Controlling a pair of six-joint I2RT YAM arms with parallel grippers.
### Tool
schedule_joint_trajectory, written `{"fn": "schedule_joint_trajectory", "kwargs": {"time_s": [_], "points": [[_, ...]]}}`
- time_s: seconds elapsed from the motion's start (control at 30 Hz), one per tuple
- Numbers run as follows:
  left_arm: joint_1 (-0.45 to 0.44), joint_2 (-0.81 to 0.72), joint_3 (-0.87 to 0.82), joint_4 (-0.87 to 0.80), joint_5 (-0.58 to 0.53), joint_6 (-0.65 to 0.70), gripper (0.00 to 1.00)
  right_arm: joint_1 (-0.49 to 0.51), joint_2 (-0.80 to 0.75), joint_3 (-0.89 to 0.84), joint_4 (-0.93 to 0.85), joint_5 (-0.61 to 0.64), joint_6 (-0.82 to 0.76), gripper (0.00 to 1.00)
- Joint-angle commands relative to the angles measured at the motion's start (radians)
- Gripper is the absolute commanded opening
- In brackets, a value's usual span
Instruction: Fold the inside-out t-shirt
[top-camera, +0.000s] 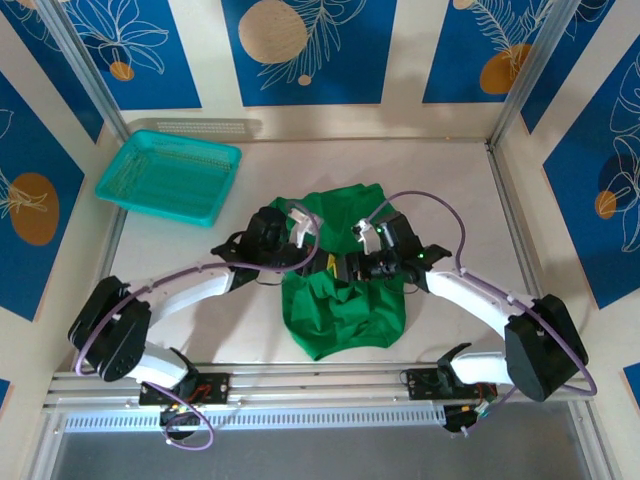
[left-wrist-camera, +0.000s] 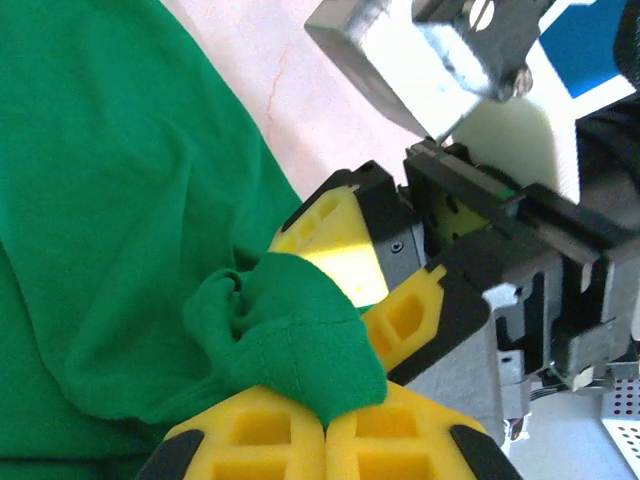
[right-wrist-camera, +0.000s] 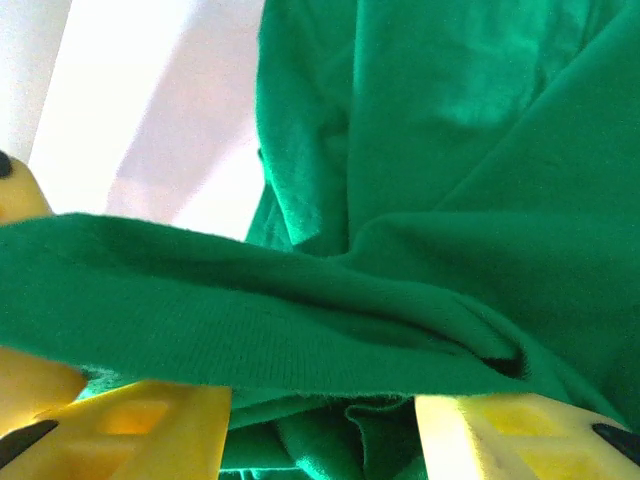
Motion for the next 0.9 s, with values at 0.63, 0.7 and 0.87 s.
{"fn": "schedule_joint_trajectory", "kwargs": {"time_s": [0.63,0.7,0.87], "points": [[0.013,-0.044,0.038,0.022,0.162,-0.060,0.00,0.088,-0.045,-0.153,0.406,-0.104,-0.289,0.56],[0.013,-0.047,0.042,0.010,0.164,-0.055,0.00,0.089,-0.043,-0.145,0.392,-0.121,-0.314,0.55],[0.020,-0.067,0.042,-0.012,0.165,-0.037,0.00,0.076,-0.059,-0.149,0.353,-0.195,-0.358,0.43]]}}
